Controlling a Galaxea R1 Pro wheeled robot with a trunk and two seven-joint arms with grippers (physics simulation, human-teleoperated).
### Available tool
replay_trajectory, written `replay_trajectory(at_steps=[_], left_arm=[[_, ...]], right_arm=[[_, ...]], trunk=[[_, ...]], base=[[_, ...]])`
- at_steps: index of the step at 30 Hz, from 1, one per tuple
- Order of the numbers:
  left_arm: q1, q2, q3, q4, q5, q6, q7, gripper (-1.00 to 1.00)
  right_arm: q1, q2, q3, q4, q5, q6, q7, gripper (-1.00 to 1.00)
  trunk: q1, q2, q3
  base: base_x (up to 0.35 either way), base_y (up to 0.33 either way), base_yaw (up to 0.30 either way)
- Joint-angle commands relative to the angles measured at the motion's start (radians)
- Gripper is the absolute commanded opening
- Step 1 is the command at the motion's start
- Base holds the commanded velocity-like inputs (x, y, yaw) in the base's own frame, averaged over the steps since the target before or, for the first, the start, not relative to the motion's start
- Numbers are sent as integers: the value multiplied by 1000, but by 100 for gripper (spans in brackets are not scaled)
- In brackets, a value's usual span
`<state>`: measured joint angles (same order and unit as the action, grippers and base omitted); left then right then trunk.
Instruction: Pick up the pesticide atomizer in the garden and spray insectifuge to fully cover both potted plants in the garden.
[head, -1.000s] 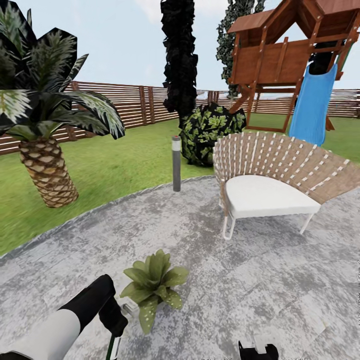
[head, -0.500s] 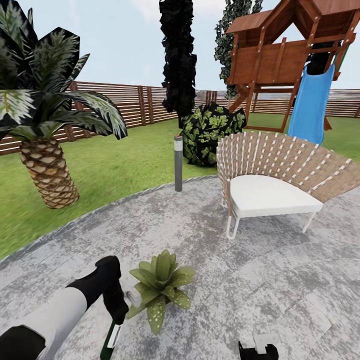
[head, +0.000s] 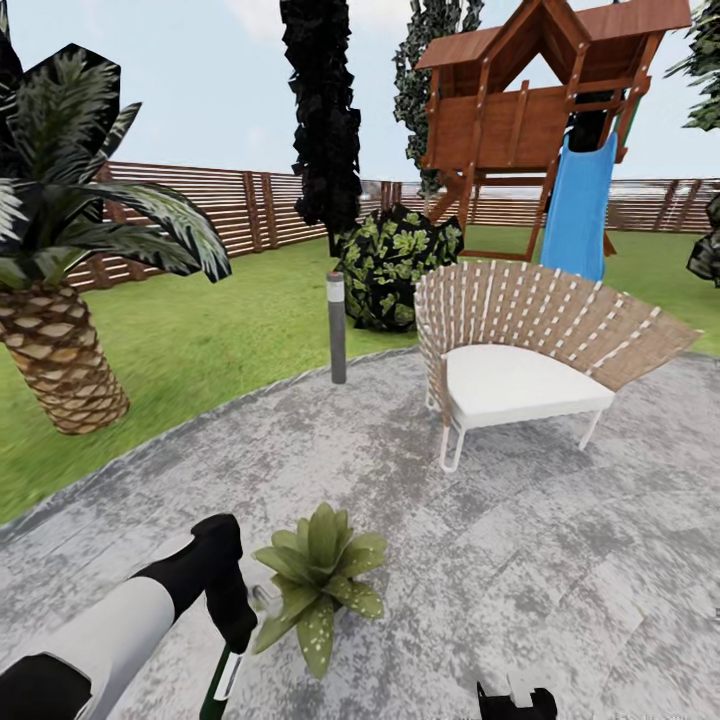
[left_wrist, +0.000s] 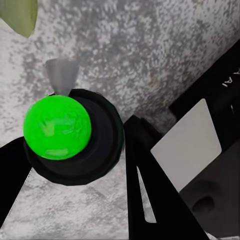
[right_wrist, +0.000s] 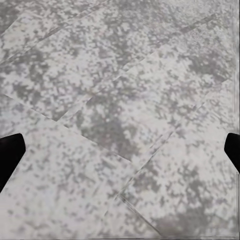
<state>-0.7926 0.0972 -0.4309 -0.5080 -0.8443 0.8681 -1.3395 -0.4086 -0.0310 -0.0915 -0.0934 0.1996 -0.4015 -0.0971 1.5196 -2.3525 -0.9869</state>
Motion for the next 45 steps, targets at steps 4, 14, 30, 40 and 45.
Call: replay_trajectory(at_steps=[4, 14, 30, 40, 45], left_arm=[[-3, 0, -3, -4, -7, 5, -6, -100], [-11, -1, -5, -4, -7, 7, -7, -100], [-1, -1, -5, 1, -2, 6, -9, -100], [3, 1, -2, 11, -6, 2, -2, -100], [2, 0, 0, 8, -3, 2, 0, -100]], right_arm=[[-1, 0, -8, 1, 11, -3, -3, 100], [-1, -1, -8, 3, 11, -3, -3, 100], [-1, 0, -8, 1, 10, -3, -3, 100], [-1, 0, -8, 2, 11, -3, -3, 100], [-1, 2, -8, 3, 11, -3, -2, 100]], trunk=[[0, 0, -1], [0, 0, -1], [0, 0, -1], [0, 0, -1], [0, 0, -1]], base=[[6, 7, -264], [36, 147, -97], [14, 51, -112], [-131, 113, -288], [-117, 252, -67]])
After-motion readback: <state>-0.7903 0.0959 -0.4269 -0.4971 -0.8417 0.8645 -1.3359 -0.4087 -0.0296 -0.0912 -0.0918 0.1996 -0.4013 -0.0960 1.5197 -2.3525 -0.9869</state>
